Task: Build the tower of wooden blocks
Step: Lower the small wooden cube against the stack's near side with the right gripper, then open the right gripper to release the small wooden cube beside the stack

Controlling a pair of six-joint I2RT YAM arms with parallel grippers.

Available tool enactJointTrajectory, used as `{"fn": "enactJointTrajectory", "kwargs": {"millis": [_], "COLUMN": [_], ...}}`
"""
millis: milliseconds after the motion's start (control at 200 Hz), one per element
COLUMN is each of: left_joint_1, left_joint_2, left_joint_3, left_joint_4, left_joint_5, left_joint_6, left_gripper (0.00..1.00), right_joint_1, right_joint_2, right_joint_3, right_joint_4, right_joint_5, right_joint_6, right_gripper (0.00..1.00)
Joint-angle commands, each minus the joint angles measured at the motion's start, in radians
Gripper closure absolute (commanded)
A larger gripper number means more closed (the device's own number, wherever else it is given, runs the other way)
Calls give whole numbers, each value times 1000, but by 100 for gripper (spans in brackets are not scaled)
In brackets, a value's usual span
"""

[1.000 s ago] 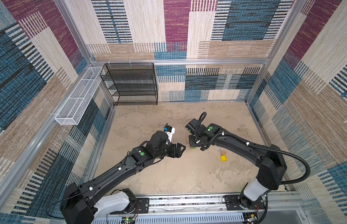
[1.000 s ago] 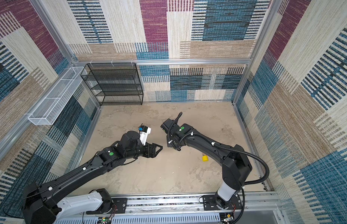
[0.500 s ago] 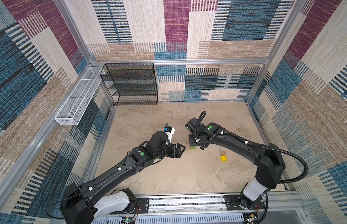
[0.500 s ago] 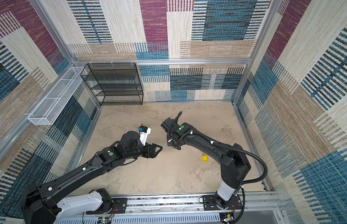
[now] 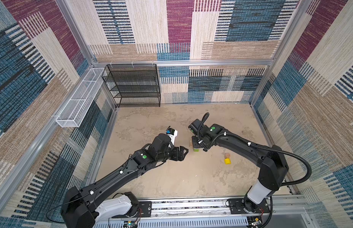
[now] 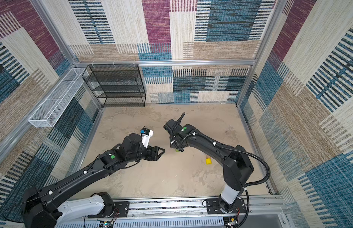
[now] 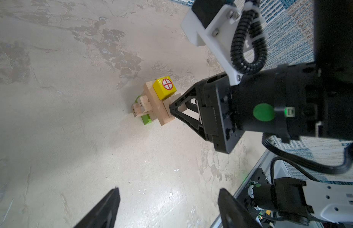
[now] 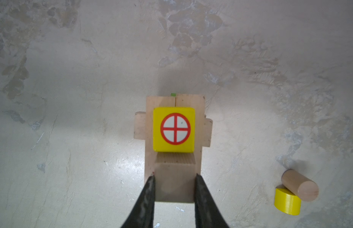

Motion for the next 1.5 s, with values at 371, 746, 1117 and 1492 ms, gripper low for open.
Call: {"fn": "enactJointTrajectory", "kwargs": {"millis": [371,746,1117,1492], "left_joint_1": [1,1,0,1], "left_joint_2": [-38,-55,-65,-67], "left_joint_3": [-10,-10,-9,-7], "left_joint_4": [-22,-32,-36,-40], "left_joint_5": [-45,-44,-47,-49], "left_joint_6": [16,13,9,16], "left_gripper": [17,17,18,18], "right_joint_1": [0,0,-2,-2], "right_joint_2": [-8,-22,6,10], "right_joint_3": [33,12,6,0], "right_joint_4": [-9,-7,0,4], "right_joint_5": [-14,-24,-14,-9], "right_joint_6": [-1,11,12,20], "right_gripper": [51,50,53,59]}}
